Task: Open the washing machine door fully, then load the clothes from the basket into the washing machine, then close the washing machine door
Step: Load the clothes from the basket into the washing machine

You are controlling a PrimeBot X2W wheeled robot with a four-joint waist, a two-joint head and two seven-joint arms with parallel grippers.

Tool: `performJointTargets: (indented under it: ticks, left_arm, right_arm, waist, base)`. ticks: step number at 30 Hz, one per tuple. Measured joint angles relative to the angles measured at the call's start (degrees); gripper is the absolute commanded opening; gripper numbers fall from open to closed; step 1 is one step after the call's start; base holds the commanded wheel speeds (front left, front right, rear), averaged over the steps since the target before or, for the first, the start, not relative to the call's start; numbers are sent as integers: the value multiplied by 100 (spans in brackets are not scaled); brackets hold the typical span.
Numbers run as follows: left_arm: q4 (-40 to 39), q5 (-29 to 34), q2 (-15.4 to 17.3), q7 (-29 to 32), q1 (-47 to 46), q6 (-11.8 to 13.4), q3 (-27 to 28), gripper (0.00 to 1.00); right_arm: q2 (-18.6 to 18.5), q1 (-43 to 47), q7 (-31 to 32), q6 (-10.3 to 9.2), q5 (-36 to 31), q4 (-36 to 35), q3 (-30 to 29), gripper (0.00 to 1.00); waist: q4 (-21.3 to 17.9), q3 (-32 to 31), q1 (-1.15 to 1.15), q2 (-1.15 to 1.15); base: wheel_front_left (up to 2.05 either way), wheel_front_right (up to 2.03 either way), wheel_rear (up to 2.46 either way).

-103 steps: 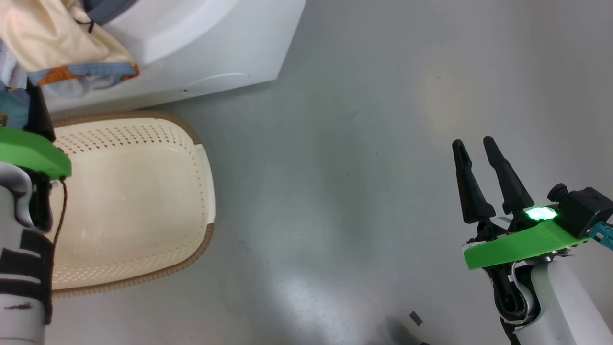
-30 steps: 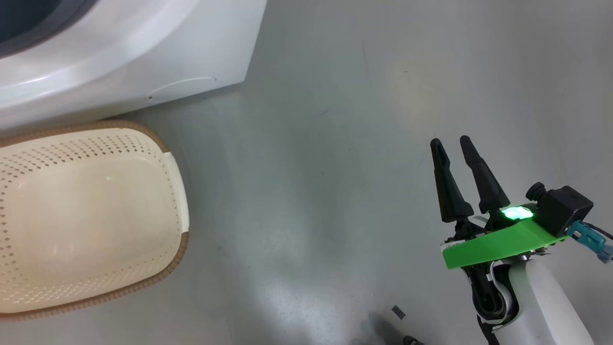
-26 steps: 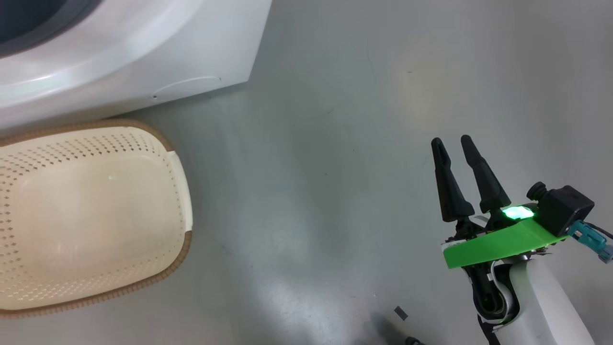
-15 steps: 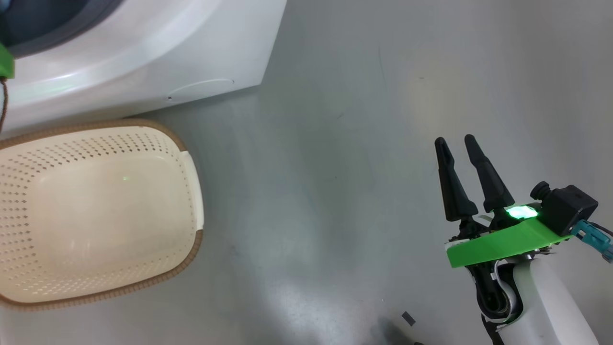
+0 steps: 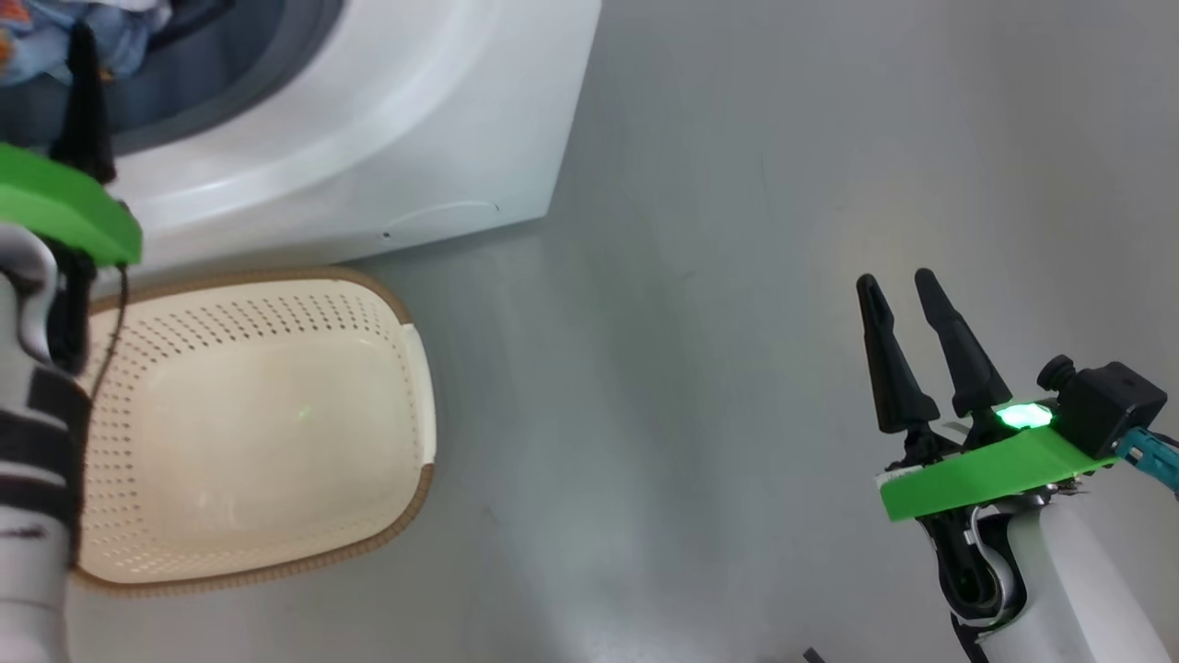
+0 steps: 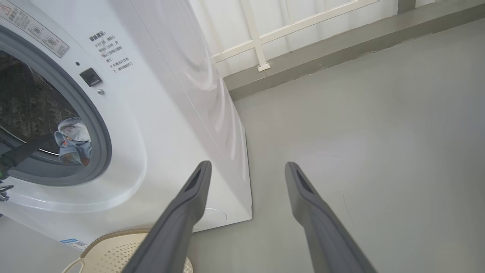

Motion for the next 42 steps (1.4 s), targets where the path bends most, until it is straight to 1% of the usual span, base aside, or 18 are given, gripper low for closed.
performJointTargets:
  ticks: [4, 9, 13, 16, 18, 29, 35, 42]
  left_arm:
    - [-432, 55, -118, 0, 621, 0, 179, 100]
    - [-791, 201, -374, 3, 1477, 0, 387, 100]
    - [-1106, 348, -528, 4, 1991, 0, 575, 100]
    - [-1391, 392, -653, 4, 2368, 0, 770, 100]
    - [-1629, 474, -716, 5, 2798, 0, 920, 100]
    - [-2336, 626, -865, 4, 3914, 0, 1109, 100]
    - [-2542, 680, -1007, 5, 4579, 0, 1221, 100]
    - [-2774, 704, -1111, 5, 5124, 0, 1450, 100]
  right_arm:
    - [-120, 142, 0, 0, -9, 70, 3, 100]
    - [-282, 363, 1, 0, -9, 140, 5, 100]
    - [-408, 549, 1, 0, -9, 181, 4, 100]
    - [-487, 703, 1, 0, -9, 211, 2, 100]
    - [-538, 829, 1, 0, -9, 234, 0, 100]
    - [-760, 1161, 1, 0, -8, 272, 15, 100]
    - [-836, 1320, 1, 0, 7, 276, 3, 100]
    - [-875, 1446, 1, 0, 7, 278, -29, 100]
  waist:
    - [92, -239, 0, 0]
    - [230, -581, 0, 0]
    - [354, -870, 0, 0]
    - [452, -1088, 0, 0]
    - [543, -1303, 0, 0]
    - [853, -1865, 0, 0]
    - [958, -2072, 0, 0]
    - [1032, -2238, 0, 0]
  base:
    - [0, 0, 0]
    - [0, 0, 0]
    - [0, 0, 0]
    - [0, 0, 0]
    - [0, 0, 0]
    - [0, 0, 0]
    - [0, 0, 0]
    - [0, 0, 0]
